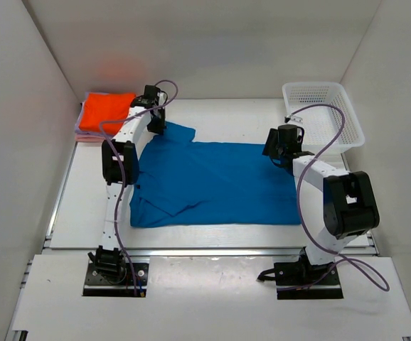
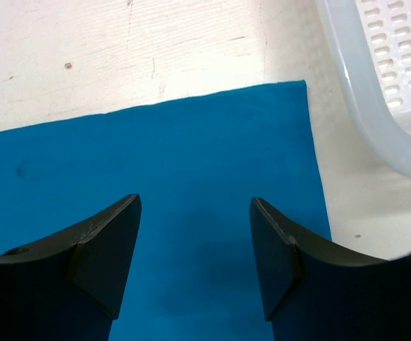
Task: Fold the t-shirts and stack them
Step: Grap the side of the flattened tshirt furthest away from the robot with both arms
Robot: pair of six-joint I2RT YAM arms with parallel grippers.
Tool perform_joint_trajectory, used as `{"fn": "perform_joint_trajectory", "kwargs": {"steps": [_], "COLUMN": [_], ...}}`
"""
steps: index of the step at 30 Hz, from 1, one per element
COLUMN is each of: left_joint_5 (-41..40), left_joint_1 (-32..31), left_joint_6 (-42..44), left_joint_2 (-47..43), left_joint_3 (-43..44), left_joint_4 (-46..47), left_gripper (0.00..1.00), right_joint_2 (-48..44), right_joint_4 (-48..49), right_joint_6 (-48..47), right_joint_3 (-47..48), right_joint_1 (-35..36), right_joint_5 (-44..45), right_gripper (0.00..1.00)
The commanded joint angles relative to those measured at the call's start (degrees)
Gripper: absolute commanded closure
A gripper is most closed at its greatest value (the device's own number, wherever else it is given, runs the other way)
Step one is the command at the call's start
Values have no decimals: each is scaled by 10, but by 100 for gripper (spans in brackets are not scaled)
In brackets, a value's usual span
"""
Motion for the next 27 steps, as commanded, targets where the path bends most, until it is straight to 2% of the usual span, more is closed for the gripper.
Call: {"fn": "perform_joint_trajectory", "kwargs": {"steps": [1,9,11,22,27], "left_joint_5": [-3,15,27,5,0], "left_joint_1": [11,36,46,58,63], "left_joint_6": [17,15,12,23,27], "left_joint_2": [-55,-219,-239,-264,-265], "left_joint_3": [-58,-338,-376,-385,-392], "left_joint_4": [-47,76,100,74,75], "left_gripper": [100,100,100,100,100], "right_joint_2": [16,94,117,198,235], "right_joint_4": [17,-20,-27,-59,-103], "right_joint_6": [-10,-18,-22,-38,-51], "right_joint_3": [36,113,132,223,285], "right_joint_1": [1,8,8,6,14], "right_joint_5": [19,40,50,47,63], "right_gripper": [40,37,37,37,30]}}
